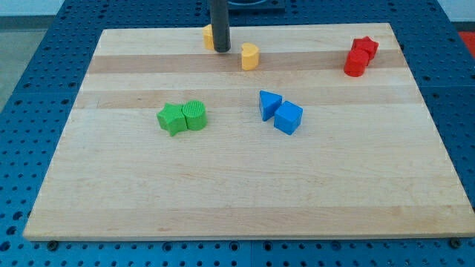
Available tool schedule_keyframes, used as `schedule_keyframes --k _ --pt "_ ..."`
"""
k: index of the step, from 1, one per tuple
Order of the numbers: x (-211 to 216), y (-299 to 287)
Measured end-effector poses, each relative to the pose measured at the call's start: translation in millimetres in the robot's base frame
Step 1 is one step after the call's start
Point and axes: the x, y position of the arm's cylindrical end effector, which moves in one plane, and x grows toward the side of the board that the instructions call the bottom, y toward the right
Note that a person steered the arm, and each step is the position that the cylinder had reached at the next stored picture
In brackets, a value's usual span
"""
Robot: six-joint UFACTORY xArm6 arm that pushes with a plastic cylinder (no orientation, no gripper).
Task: Point your arm at the yellow heart
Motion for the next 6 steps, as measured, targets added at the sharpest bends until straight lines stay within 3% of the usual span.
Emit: schedule_keyframes --k 3,6 --pt "73 -43" --pt "77 60"
